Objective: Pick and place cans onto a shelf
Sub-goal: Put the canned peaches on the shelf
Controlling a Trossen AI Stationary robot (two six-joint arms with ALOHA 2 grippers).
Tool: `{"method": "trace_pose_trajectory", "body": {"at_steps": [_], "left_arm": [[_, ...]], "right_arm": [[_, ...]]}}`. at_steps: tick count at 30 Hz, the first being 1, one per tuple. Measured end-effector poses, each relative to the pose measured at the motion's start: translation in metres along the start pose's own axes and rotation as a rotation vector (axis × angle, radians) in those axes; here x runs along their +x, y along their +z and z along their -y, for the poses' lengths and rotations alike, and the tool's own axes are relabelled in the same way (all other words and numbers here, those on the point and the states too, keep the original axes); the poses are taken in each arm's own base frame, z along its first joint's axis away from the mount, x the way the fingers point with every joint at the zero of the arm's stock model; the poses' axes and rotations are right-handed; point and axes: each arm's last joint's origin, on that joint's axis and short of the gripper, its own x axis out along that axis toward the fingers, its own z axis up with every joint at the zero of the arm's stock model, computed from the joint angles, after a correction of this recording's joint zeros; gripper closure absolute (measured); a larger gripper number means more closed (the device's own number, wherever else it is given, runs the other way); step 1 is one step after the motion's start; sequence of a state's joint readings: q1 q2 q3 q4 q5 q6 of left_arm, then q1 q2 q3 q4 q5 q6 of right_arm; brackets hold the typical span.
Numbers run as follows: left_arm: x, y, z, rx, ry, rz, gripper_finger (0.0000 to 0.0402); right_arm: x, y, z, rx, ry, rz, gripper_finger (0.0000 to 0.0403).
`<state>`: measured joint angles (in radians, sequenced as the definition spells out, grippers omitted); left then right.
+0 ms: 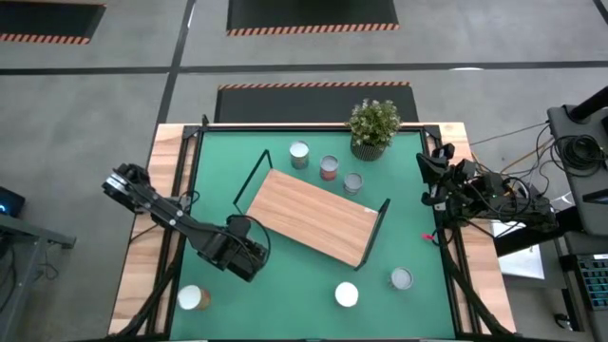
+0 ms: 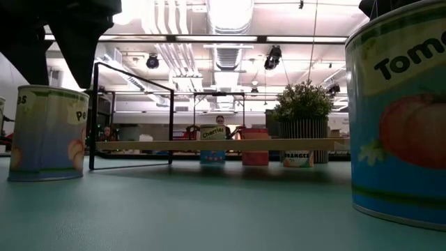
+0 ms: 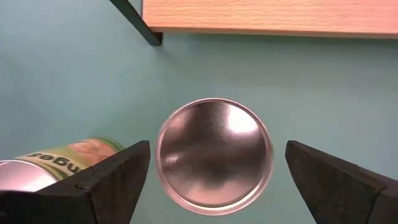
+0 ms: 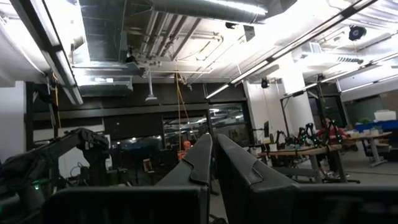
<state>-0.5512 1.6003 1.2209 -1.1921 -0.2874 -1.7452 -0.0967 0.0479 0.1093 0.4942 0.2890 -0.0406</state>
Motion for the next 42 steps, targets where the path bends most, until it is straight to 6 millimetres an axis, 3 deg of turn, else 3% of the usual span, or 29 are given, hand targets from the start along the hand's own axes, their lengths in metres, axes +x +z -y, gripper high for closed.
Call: {"method": "trace_pose_trajectory", "body": {"at_steps": [21, 32, 36, 42], "left_arm": [[0.017, -0.008, -0.004, -0.002, 0.027, 0.007, 0.0066], [0.018, -0.010, -0.004, -0.005, 0.011, -0.007, 0.0102], [0.008, -0.010, 0.003, 0.012, -0.022, -0.058, 0.0089], [-0.028, -0.003, 0.022, 0.086, -0.160, -0.090, 0.0091]], "right_arm": [[0.000, -0.001, 0.000, -0.004, 0.000, -0.007, 0.0390], [0.000, -0.001, 0.000, -0.007, 0.001, -0.009, 0.0390], [0.000, -0.001, 0.000, -0.007, 0.001, -0.009, 0.0390], [0.000, -0.001, 0.000, -0.007, 0.001, -0.009, 0.0390]]}}
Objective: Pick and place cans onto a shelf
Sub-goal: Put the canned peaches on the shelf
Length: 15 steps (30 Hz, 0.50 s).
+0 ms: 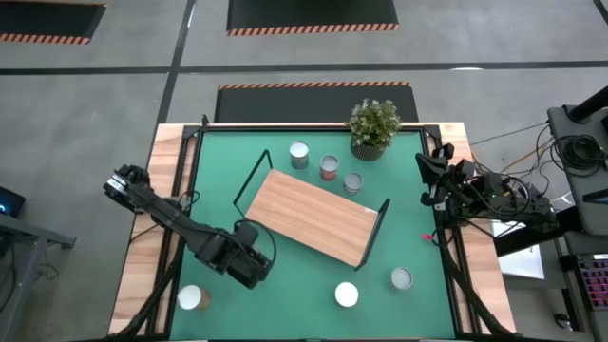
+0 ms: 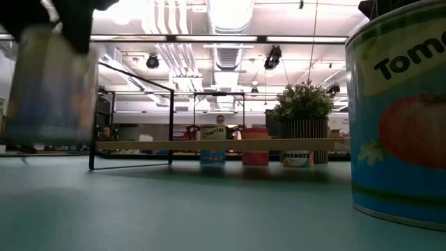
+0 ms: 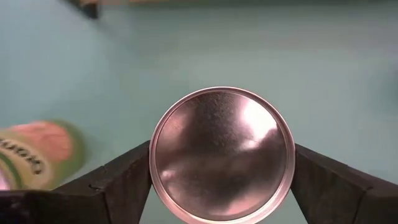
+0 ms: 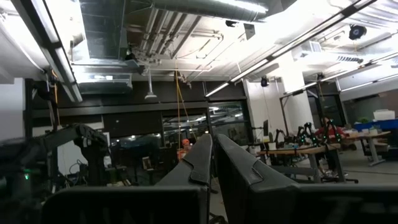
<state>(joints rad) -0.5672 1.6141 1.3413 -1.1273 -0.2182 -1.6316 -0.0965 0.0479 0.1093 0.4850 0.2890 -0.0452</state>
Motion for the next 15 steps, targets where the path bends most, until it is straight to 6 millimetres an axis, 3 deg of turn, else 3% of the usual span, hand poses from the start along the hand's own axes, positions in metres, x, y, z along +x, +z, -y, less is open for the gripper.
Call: {"method": "trace_pose_trajectory", "body": {"at_steps": [8, 15], "left_arm": [[-0.037, 0.038, 0.016, 0.112, -0.078, 0.156, 0.0091], [-0.042, 0.087, 0.017, 0.194, -0.056, 0.265, 0.0091]], "right_arm": [[0.000, 0.000, 0.000, 0.000, 0.000, 0.001, 0.0390], [0.000, 0.000, 0.000, -0.004, -0.001, 0.002, 0.0390]]}}
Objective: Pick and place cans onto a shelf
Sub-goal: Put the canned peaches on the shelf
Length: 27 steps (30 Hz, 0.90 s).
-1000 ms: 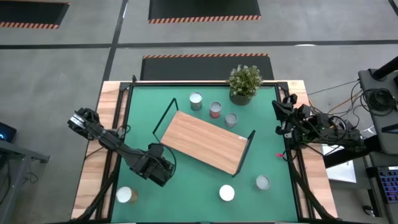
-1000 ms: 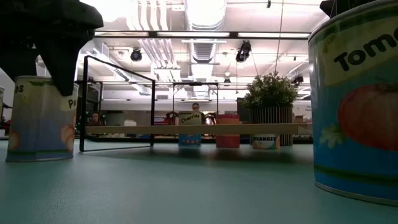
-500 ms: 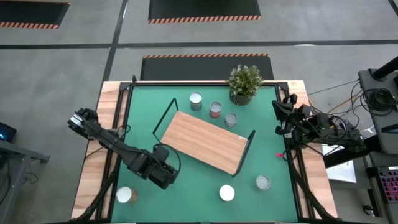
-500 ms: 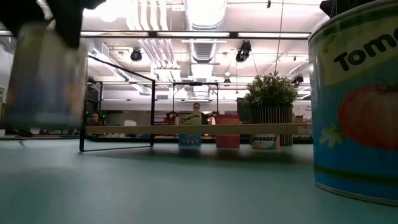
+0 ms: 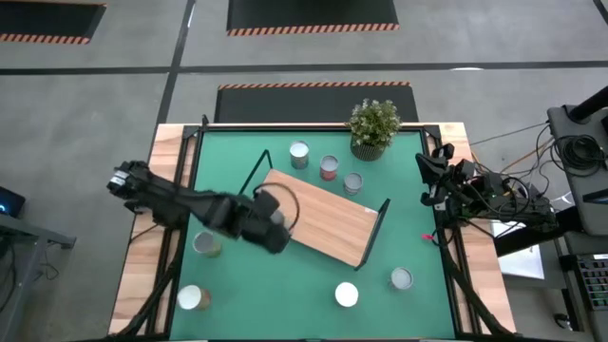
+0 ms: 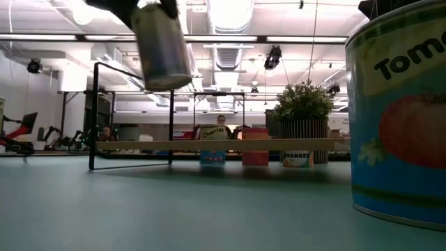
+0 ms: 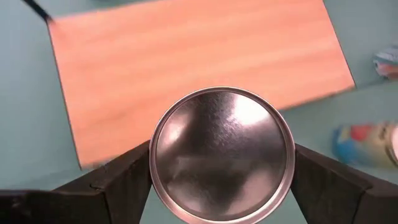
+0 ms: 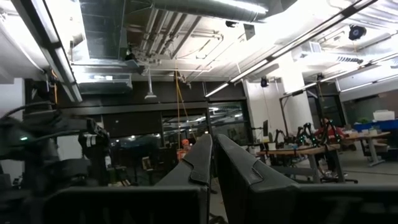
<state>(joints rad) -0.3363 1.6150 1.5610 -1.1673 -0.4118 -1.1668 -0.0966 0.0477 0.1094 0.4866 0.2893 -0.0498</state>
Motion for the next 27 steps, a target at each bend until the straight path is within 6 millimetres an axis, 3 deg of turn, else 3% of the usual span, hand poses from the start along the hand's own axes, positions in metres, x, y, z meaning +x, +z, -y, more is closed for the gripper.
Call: {"method": "trace_pose_trajectory", "body": {"at_steps": [5, 12, 27], "left_arm": [[0.012, 0.024, -0.012, 0.014, 0.045, 0.020, 0.0091], [0.019, 0.040, -0.022, 0.014, 0.086, 0.040, 0.0092], [0.049, 0.049, -0.014, 0.031, 0.061, 0.072, 0.0092]], "right_arm": [[0.000, 0.000, 0.000, -0.005, 0.000, 0.000, 0.0390], [0.000, 0.000, 0.000, -0.017, 0.000, 0.000, 0.0390], [0.000, 0.000, 0.000, -0.021, 0.000, 0.002, 0.0390]]}}
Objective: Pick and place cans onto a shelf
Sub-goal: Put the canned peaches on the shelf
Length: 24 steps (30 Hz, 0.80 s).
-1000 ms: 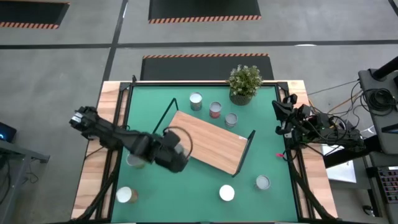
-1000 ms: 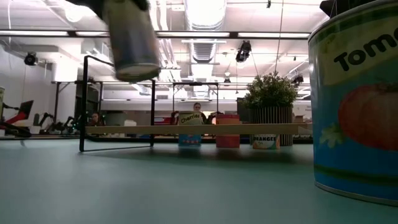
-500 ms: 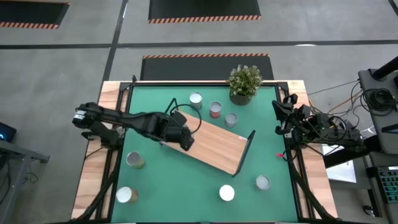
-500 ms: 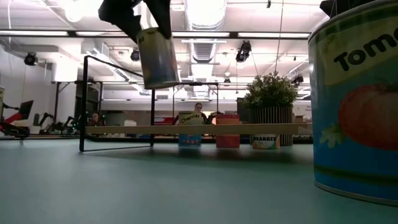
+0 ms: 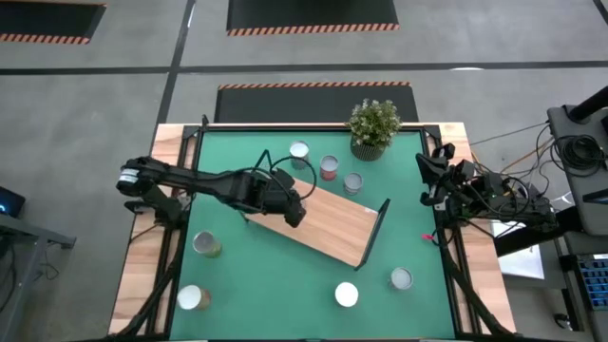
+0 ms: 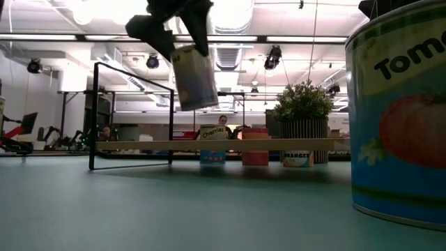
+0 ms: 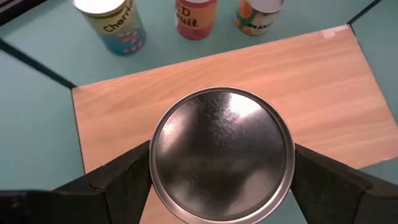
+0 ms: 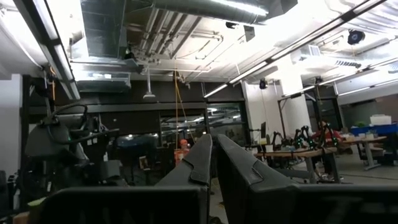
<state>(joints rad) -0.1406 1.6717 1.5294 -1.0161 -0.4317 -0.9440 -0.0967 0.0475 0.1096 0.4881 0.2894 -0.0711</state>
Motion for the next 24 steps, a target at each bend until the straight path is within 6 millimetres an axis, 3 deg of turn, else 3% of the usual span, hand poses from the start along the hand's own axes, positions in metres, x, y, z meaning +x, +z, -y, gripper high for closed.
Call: {"method": "trace_pose_trajectory", "body": {"at_steps": [5, 11, 24], "left_arm": [[0.015, 0.004, 0.002, 0.053, 0.022, -0.047, 0.0092], [0.020, 0.005, -0.012, 0.058, 0.133, -0.083, 0.0092], [0.027, 0.001, -0.009, 0.048, 0.103, -0.069, 0.0088]], "right_arm": [[0.000, 0.000, 0.000, 0.000, -0.001, -0.001, 0.0390], [0.000, 0.000, 0.000, -0.003, 0.000, -0.002, 0.0390], [0.000, 0.000, 0.000, -0.009, 0.000, -0.002, 0.0390]]}}
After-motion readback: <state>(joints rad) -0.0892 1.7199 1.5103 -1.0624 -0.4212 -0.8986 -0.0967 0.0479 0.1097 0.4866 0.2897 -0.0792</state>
